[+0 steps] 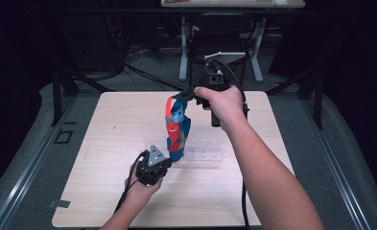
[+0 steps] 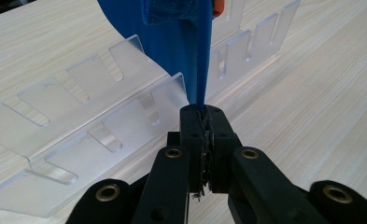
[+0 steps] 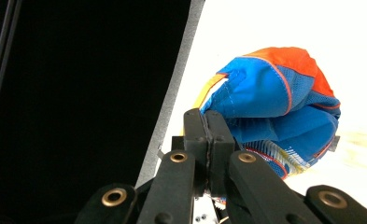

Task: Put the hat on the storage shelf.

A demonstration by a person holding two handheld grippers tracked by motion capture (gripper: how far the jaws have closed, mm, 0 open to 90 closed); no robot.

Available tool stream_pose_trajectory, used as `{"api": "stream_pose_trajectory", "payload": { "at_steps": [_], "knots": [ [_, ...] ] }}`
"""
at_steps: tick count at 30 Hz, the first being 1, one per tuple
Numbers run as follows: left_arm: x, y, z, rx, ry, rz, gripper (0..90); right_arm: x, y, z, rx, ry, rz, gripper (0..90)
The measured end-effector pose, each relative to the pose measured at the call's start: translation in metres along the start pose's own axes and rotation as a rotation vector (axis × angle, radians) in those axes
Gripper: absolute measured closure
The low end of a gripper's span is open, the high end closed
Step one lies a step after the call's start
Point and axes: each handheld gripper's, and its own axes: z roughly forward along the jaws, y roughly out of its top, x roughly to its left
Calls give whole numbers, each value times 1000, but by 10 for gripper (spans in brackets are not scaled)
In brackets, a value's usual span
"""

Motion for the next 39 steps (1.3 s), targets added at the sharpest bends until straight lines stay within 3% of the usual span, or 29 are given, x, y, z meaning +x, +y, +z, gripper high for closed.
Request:
{"api": "stream_pose_trajectory", "payload": {
  "at_steps": [3, 9, 12, 23, 33, 39],
  "knots": [
    [-4, 1, 2, -1, 6, 16, 880, 2, -1, 1, 7, 23, -1, 900],
    [-5, 2, 11, 5, 13, -7, 881, 9, -3, 7, 18, 20, -22, 900],
    [-8, 0, 14, 13, 25, 6, 882, 5, -4, 10, 32, 6, -21, 899],
    [-4, -10, 19, -7, 30, -30, 878, -17, -2, 10, 20, -21, 12, 893],
    [-2, -11, 13, -13, 23, -36, 846, -24, 0, 8, 13, -15, 35, 871],
    [2, -15, 7, -25, 26, -57, 763, -24, -1, 4, -13, -13, 30, 786]
  ]
}}
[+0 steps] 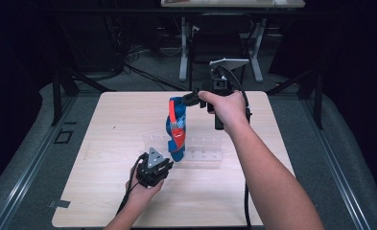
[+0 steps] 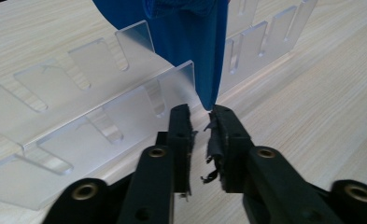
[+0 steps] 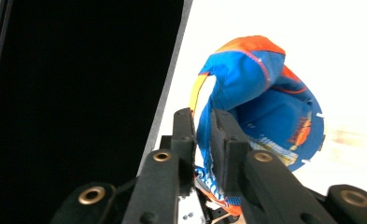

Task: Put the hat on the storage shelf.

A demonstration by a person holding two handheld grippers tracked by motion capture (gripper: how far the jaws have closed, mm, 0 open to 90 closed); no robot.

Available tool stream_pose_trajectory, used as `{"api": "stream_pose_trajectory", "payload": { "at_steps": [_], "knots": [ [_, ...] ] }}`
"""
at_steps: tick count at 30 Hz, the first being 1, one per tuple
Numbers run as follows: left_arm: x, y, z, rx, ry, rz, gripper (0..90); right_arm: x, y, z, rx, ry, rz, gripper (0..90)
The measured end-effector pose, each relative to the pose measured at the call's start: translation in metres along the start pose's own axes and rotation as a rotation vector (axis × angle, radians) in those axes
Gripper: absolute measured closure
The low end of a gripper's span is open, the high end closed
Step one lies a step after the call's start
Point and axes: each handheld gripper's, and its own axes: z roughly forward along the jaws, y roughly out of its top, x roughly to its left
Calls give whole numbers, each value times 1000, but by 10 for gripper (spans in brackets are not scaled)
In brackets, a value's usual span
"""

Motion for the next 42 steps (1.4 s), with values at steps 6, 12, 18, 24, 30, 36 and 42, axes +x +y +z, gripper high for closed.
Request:
{"api": "stream_pose_trajectory", "payload": {
  "at_steps": [6, 12, 18, 24, 30, 36, 42],
  "knots": [
    [10, -9, -7, 3, 12, -34, 640, -5, -1, -12, -37, -26, -4, 734],
    [21, -21, -15, 17, 22, -62, 578, -14, -2, -23, -44, -82, -13, 711],
    [32, -29, -23, 24, 43, -79, 554, -26, -7, -31, -55, -143, -29, 705],
    [38, -34, -32, 21, 49, -81, 529, -41, -18, -36, -54, -220, -55, 693],
    [46, -42, -39, 24, 56, -104, 509, -60, -30, -44, -62, -273, -50, 682],
    [54, -51, -45, 17, 68, -140, 481, -82, -42, -46, -63, -298, -39, 645],
    [57, -56, -48, 1, 75, -172, 469, -103, -53, -37, -52, -301, -18, 612]
  ]
}}
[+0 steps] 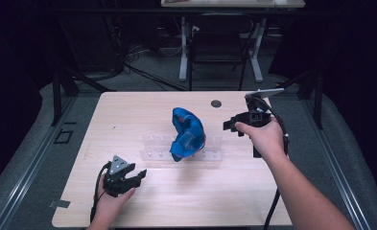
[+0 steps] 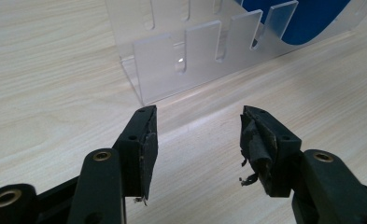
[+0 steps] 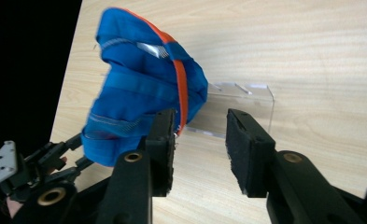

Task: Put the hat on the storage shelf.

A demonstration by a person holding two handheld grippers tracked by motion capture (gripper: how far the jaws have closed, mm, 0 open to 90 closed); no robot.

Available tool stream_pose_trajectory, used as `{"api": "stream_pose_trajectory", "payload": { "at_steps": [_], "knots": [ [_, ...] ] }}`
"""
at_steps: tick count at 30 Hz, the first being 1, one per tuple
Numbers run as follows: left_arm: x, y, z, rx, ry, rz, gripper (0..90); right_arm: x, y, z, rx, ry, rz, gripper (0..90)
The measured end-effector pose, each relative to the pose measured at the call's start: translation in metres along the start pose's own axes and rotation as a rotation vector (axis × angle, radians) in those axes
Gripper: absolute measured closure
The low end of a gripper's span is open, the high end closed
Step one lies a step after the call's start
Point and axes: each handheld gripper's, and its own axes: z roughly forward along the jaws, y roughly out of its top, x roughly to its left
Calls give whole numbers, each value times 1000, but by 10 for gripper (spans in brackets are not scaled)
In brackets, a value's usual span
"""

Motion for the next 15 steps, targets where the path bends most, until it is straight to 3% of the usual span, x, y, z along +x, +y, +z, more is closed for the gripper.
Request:
{"api": "stream_pose_trajectory", "payload": {
  "at_steps": [4, 6, 7, 8, 9, 12, 15],
  "knots": [
    [3, -5, 2, 7, 1, -11, 464, -3, -6, 9, 17, -42, -27, 604],
    [3, -8, 3, 12, 1, -16, 459, -6, -11, 13, -5, -2, -15, 594],
    [4, -9, 3, 18, 1, -17, 457, -6, -12, 14, 24, -5, -8, 597],
    [4, -9, 3, 28, 0, -12, 457, -6, -14, 16, 32, -26, -34, 597],
    [4, -10, 3, 16, 1, -16, 456, -5, -15, 18, 22, -38, -43, 595],
    [5, -11, 2, 25, 0, -16, 453, -9, -21, 22, 14, -4, -22, 586],
    [5, -12, 3, 16, -5, -14, 447, -10, -25, 24, 28, -40, -57, 575]
  ]
}}
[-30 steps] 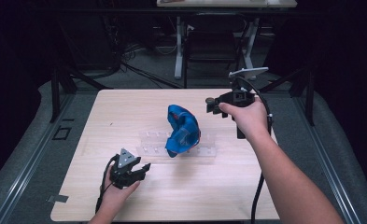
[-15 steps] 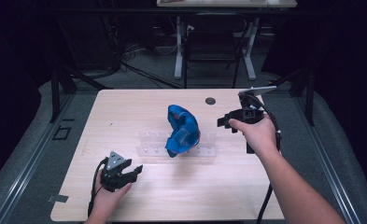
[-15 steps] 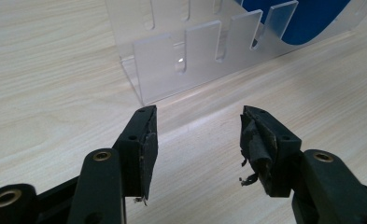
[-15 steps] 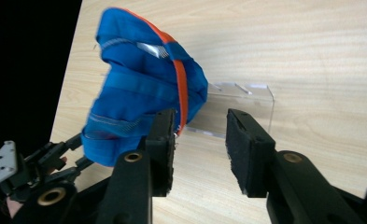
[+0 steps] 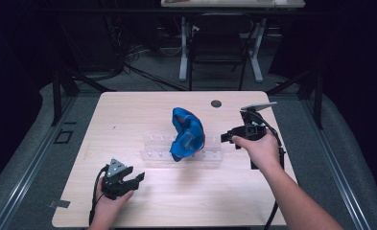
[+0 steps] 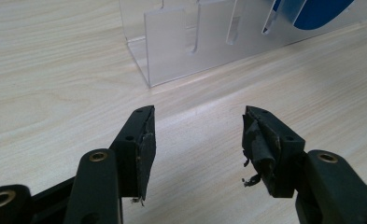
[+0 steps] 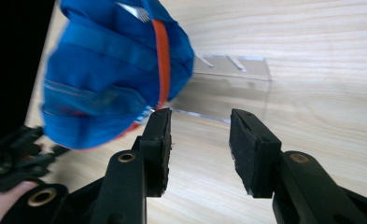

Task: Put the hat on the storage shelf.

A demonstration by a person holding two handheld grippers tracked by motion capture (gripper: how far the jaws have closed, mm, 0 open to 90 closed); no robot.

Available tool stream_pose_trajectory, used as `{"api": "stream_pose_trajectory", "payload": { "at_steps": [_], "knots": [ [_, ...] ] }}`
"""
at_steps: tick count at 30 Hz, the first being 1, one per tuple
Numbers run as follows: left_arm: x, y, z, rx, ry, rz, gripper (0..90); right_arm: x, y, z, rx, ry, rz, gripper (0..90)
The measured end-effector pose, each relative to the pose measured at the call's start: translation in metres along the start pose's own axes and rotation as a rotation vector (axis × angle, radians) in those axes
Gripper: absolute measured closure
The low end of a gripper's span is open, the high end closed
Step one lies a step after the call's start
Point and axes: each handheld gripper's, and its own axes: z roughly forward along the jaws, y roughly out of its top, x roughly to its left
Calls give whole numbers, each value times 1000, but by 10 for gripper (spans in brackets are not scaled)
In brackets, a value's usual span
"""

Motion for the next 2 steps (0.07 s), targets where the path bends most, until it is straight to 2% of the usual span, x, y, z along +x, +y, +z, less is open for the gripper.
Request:
{"api": "stream_pose_trajectory", "payload": {
  "at_steps": [2],
  "knots": [
    [-1, 0, 0, -1, -5, 12, 445, 0, -4, -2, -26, -5, -19, 566]
  ]
}}
